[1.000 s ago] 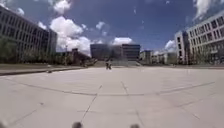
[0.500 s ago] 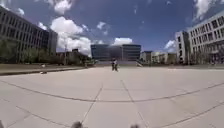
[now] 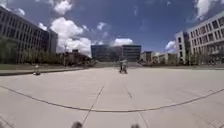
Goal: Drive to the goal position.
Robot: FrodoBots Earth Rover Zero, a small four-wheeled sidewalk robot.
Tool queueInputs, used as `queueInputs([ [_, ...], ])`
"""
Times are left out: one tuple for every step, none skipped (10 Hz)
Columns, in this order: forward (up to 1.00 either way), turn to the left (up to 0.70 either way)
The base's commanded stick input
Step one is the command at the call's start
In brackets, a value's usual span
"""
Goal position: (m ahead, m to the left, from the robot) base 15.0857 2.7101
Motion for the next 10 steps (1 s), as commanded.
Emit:
queueInputs([
  [0.7,0.0],
  [0.7,0.0],
  [0.7,0.0],
  [0.7,0.0],
  [0.7,0.0],
  [0.7,0.0],
  [0.7,0.0],
  [0.7,0.0],
  [0.7,0.0],
  [0.7,0.0],
])
